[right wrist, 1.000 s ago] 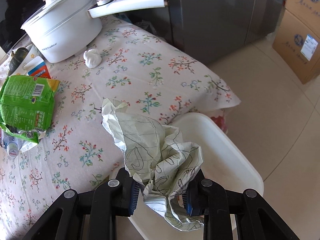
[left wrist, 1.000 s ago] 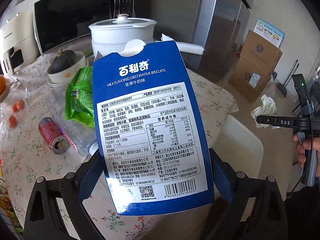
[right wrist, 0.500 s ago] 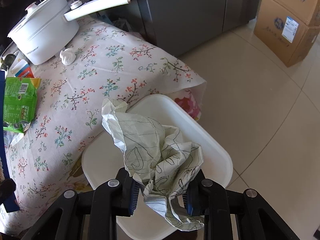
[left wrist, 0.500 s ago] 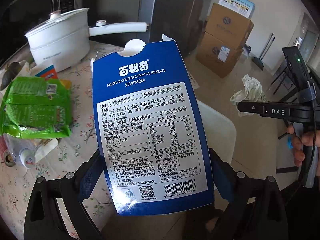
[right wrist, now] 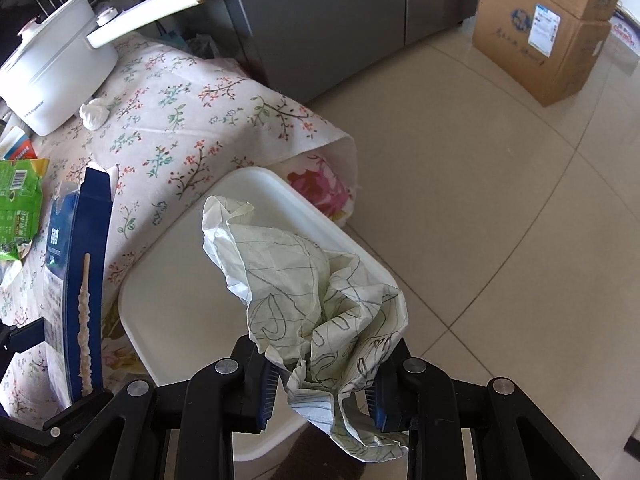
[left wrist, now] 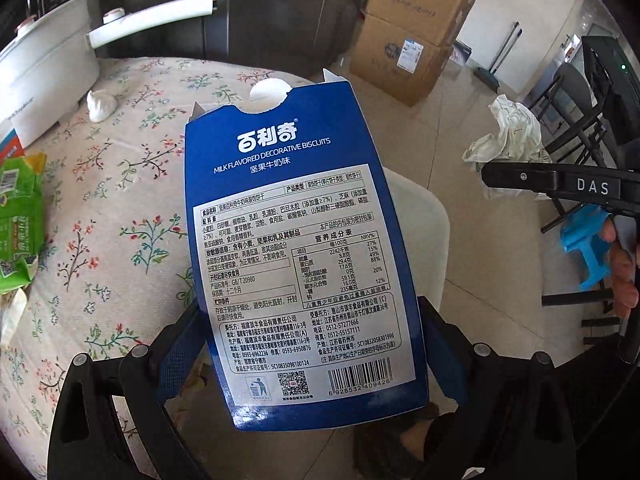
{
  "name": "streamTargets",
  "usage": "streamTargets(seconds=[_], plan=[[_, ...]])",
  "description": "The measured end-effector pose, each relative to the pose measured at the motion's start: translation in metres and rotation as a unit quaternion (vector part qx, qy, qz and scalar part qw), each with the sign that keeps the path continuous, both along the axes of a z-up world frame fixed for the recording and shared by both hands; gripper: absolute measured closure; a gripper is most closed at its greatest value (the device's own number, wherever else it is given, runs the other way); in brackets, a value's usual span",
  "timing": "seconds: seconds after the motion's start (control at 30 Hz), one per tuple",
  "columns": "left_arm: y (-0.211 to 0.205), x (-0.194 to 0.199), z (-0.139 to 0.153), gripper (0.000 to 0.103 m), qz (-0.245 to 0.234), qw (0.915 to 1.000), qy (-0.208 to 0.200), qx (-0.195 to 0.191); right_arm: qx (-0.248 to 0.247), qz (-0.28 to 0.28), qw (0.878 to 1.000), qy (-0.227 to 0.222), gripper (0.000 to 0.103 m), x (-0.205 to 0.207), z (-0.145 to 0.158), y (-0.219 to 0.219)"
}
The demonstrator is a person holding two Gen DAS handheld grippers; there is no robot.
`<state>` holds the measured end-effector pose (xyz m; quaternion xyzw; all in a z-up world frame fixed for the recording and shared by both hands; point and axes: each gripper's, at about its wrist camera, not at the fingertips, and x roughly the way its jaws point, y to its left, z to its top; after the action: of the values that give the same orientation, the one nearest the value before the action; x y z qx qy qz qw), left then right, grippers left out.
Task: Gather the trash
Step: 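Carry the tissue and biscuit box to the bin and release the box from the left tool, then open the right tool to drop the tissue into the bin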
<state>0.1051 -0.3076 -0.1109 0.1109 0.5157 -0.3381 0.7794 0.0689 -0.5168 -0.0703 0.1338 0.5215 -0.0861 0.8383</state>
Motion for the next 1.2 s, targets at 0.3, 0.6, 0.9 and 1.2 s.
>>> streamTargets(seconds=[0.3, 0.6, 0.9, 1.2], plan=[[-0.001, 0.012, -0.012, 0.004, -0.008, 0.9999, 0.002, 0.008, 0.000, -0.002, 1.000, 0.008, 0.071, -0.001, -0.005, -0.004], [0.024, 0.021, 0.003, 0.004, 0.025, 0.9995, -0.012, 0.018, -0.002, 0.006, 1.000, 0.017, 0.070, 0.006, -0.009, 0.003], [0.074, 0.027, 0.024, 0.004, 0.073, 0.9959, -0.043, 0.032, -0.003, 0.035, 0.999, 0.031, 0.068, 0.023, -0.016, 0.026], [0.129, 0.028, 0.039, 0.004, 0.122, 0.9902, -0.058, 0.036, 0.000, 0.056, 0.998, 0.040, 0.067, 0.041, -0.023, 0.050]])
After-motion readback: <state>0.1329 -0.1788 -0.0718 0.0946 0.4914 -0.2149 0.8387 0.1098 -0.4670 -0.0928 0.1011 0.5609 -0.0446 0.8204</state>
